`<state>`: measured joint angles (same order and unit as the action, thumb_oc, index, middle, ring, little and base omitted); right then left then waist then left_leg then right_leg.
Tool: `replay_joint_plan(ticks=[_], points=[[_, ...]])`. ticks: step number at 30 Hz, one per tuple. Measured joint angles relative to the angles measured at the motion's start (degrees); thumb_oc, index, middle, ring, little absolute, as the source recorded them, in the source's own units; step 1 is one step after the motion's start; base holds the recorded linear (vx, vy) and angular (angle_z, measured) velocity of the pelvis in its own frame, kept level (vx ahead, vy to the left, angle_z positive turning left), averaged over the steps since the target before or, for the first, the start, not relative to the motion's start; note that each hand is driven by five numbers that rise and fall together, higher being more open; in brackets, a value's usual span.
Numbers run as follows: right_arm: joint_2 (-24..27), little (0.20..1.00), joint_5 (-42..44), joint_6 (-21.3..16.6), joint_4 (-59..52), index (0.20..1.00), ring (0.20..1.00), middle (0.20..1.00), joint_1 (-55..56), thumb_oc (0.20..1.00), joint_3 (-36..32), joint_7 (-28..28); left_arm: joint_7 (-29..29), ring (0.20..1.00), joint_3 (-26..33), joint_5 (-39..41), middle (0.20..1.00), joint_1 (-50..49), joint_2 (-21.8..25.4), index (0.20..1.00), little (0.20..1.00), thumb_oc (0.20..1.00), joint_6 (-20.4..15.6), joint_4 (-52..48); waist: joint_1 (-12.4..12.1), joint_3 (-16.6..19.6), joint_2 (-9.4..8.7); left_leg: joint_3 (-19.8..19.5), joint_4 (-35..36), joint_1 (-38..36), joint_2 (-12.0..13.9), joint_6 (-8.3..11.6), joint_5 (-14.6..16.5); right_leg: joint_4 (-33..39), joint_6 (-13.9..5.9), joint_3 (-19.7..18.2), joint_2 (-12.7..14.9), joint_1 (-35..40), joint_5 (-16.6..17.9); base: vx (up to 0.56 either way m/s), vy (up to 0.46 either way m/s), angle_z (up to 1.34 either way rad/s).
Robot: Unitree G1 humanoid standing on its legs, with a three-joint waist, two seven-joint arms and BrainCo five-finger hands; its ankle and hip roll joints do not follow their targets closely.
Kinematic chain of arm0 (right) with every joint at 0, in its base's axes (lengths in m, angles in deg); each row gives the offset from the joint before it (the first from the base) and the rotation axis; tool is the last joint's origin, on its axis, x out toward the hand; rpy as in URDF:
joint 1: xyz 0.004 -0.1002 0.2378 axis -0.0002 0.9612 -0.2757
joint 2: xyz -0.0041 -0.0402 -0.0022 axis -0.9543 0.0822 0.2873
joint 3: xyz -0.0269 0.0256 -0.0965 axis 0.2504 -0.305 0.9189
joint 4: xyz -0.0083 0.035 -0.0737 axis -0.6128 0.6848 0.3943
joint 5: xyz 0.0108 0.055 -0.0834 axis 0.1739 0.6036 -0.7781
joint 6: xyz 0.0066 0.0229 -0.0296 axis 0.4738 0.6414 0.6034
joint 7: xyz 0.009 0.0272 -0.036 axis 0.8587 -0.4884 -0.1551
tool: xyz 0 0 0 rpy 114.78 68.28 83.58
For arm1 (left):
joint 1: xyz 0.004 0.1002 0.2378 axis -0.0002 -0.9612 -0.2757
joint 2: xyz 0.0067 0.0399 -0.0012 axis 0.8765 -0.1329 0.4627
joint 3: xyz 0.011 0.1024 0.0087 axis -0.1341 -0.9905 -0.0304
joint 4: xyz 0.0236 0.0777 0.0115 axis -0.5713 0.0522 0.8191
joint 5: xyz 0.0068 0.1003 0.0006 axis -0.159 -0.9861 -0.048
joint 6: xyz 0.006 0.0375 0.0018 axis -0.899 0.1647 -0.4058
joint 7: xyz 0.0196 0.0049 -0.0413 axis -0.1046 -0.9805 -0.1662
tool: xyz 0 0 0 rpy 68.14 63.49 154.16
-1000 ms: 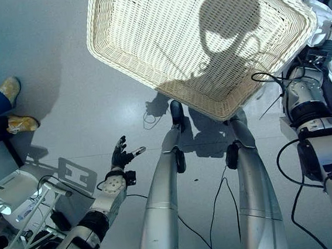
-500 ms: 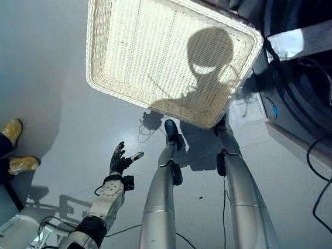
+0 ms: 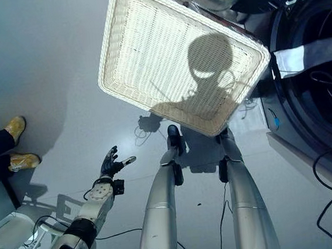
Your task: Put the clothes into the washing machine.
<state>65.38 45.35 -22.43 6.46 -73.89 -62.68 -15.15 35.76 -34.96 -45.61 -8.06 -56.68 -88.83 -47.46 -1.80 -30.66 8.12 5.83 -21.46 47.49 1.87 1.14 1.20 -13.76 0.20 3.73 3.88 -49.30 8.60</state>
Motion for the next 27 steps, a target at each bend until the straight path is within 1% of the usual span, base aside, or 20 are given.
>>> replay_joint_plan(ticks=[1, 2, 3, 4, 6, 7, 11, 15, 17, 18, 21, 22, 23, 25, 27], points=[[-0.1, 1.000, 0.0, 8.8, 0.4, 1.000, 1.000, 1.000, 0.2, 1.000, 0.6, 1.6, 0.2, 1.000, 0.0, 0.0, 1.000, 0.0, 1.1, 1.000, 1.000, 1.000, 0.6, -0.2, 0.8, 0.0, -0.08, -0.3, 0.4, -0.1, -0.1, -0.24, 0.1, -0.3, -0.18, 0.1, 0.3, 0.1, -0.1, -0.03, -0.088, 0.18], [0.1, 1.000, 0.0, 15.8, 0.0, 1.000, 1.000, 1.000, 0.7, 1.000, 1.0, 4.3, 0.5, 1.000, 0.0, 0.0, 1.000, 0.1, 2.0, 1.000, 1.000, 1.000, 0.9, -0.4, 1.4, -0.2, -0.34, -0.4, 0.6, -0.1, -0.3, -0.56, -0.2, -0.4, -0.24, 0.1, 0.6, 0.1, -0.2, -0.02, -0.070, 0.20], [0.1, 1.000, 0.0, 23.8, -0.6, 1.000, 1.000, 1.000, 1.1, 1.000, 1.8, 8.0, 0.9, 1.000, 0.0, 0.0, 1.000, 0.1, 3.2, 1.000, 1.000, 1.000, 1.1, -0.4, 1.9, -0.2, -1.25, -0.3, 0.6, -0.1, -0.7, -0.82, -0.4, -0.4, -0.63, 0.3, 1.0, 0.2, -0.5, -0.03, -0.063, 0.15], [-0.1, 1.000, 0.0, 28.5, -1.9, 1.000, 1.000, 1.000, 2.1, 1.000, 3.0, 10.9, 1.2, 1.000, 0.2, 0.0, 1.000, 0.1, 3.7, 1.000, 1.000, 1.000, 1.3, -0.3, 2.3, -0.2, -1.49, -0.2, 0.5, 0.0, -1.0, -0.89, -0.4, -0.4, -0.77, 0.2, 1.2, 0.2, -0.6, -0.01, -0.041, 0.12], [-0.1, 1.000, 0.1, 33.7, -2.7, 1.000, 1.000, 1.000, 4.8, 1.000, 2.8, 15.3, 1.6, 1.000, 0.7, 0.0, 1.000, 0.1, 3.4, 1.000, 1.000, 1.000, 1.0, 0.6, 2.6, -0.1, -1.74, -0.4, 0.4, -0.1, -1.2, -1.07, -0.7, -0.6, -0.94, 0.3, 1.4, 0.3, -0.6, -0.01, -0.022, 0.07], [-0.2, 1.000, -0.5, 37.8, -2.0, 1.000, 1.000, 1.000, 7.0, 1.000, 3.0, 17.2, 2.1, 1.000, 0.5, 0.0, 1.000, 0.1, 3.1, 1.000, 1.000, 1.000, 0.7, 1.6, 2.7, -0.1, -2.20, -0.4, -0.1, -0.1, -1.5, -1.09, -0.7, -0.5, -1.46, 0.2, 1.4, 0.5, -0.8, 0.00, 0.000, 0.00], [-0.8, 1.000, -0.5, 40.6, -0.9, 1.000, 1.000, 1.000, 8.5, 1.000, 3.1, 20.8, 2.0, 1.000, 0.4, -0.2, 1.000, 0.0, 0.7, 1.000, 1.000, 1.000, 0.4, 3.1, 2.7, -0.1, -2.38, -0.5, -0.1, 0.2, -1.8, -1.15, -0.7, -0.5, -1.78, 0.1, 1.6, 0.5, -0.7, 0.00, 0.000, 0.00], [-1.8, 1.000, -0.5, 40.0, -1.3, 1.000, 1.000, 1.000, 8.6, 1.000, 3.0, 21.5, 1.1, 1.000, 0.2, -0.2, 1.000, -0.1, -1.4, 1.000, 1.000, 1.000, 0.4, 3.1, 2.9, -0.1, -2.39, -0.4, 0.2, 0.4, -2.0, -1.25, -0.8, -0.4, -1.84, 0.0, 1.7, 0.2, -0.6, -0.02, 0.029, 0.00], [-2.4, 1.000, -0.5, 37.4, -1.3, 1.000, 1.000, 1.000, 8.4, 1.000, 2.4, 21.5, 0.3, 1.000, 0.3, -0.2, 1.000, -0.1, -1.8, 1.000, 1.000, 1.000, 0.3, 3.4, 3.3, -0.1, -2.39, -0.3, 0.3, 0.7, -2.0, -1.39, -0.9, -0.4, -1.83, -0.1, 1.7, -0.4, -0.6, -0.03, 0.050, -0.01], [-3.0, 1.000, -0.5, 35.9, -1.6, 1.000, 1.000, 1.000, 8.1, 1.000, 1.6, 21.5, 0.0, 1.000, 0.2, -0.2, 1.000, -0.1, -2.0, 1.000, 1.000, 1.000, 0.2, 3.7, 3.5, -0.1, -2.38, -0.2, 0.4, 0.7, -2.0, -1.37, -1.0, -0.4, -1.49, -0.1, 1.7, -0.4, -0.3, -0.03, 0.047, 0.00], [-6.1, 1.000, -0.4, 29.4, -4.6, 1.000, 1.000, 1.000, 8.4, 1.000, -2.3, 21.5, -0.7, 1.000, 0.3, -0.2, 1.000, 0.0, -3.2, 1.000, 1.000, 1.000, -0.4, 4.1, 4.3, -0.1, -2.36, 0.2, 1.1, 0.4, -2.0, -1.37, -1.0, -0.2, -1.46, -0.1, 1.8, -0.5, -0.3, -0.03, 0.056, -0.04], [-6.9, 1.000, -0.4, 28.0, -5.2, 1.000, 1.000, 1.000, 8.2, 1.000, -2.6, 21.4, -0.8, 1.000, 0.2, -0.2, 1.000, 0.0, -3.6, 1.000, 1.000, 1.000, -0.7, 4.0, 4.3, -0.1, -2.35, 0.3, 1.3, 0.3, -2.0, -1.35, -1.0, -0.2, -1.45, -0.2, 1.8, -0.5, -0.3, -0.05, 0.097, -0.08], [-8.3, 1.000, -0.4, 25.7, -6.8, 1.000, 1.000, 1.000, 8.1, 1.000, -2.5, 21.1, -0.9, 1.000, 0.2, -0.2, 1.000, -0.1, -4.2, 1.000, 1.000, 1.000, -0.9, 4.1, 4.1, -0.1, -2.28, 0.3, 1.6, 0.1, -2.0, -1.26, -1.1, -0.2, -1.41, -0.2, 1.8, -0.4, -0.4, -0.05, 0.094, -0.03], [-11.6, 1.000, -0.4, 22.9, -10.4, 1.000, 1.000, 1.000, 8.3, 1.000, -2.5, 20.8, -1.5, 1.000, 0.2, -0.2, 1.000, 0.3, -5.3, 1.000, 1.000, 1.000, -0.8, 4.6, 4.5, -0.1, -2.22, 0.4, 2.3, -0.3, -2.2, -1.19, -1.6, -0.1, -1.40, -0.3, 1.9, -0.4, -0.4, -0.04, 0.060, 0.01], [-12.6, 1.000, -0.4, 22.4, -10.6, 1.000, 1.000, 1.000, 8.3, 1.000, -2.4, 20.2, -1.5, 1.000, 0.2, -0.2, 1.000, 0.6, -6.2, 1.000, 1.000, 1.000, -0.9, 4.3, 4.3, -0.1, -2.12, 0.4, 2.6, -0.6, -2.1, -1.07, -1.8, -0.1, -1.36, -0.4, 1.9, -0.4, -0.4, -0.05, 0.071, 0.00]])
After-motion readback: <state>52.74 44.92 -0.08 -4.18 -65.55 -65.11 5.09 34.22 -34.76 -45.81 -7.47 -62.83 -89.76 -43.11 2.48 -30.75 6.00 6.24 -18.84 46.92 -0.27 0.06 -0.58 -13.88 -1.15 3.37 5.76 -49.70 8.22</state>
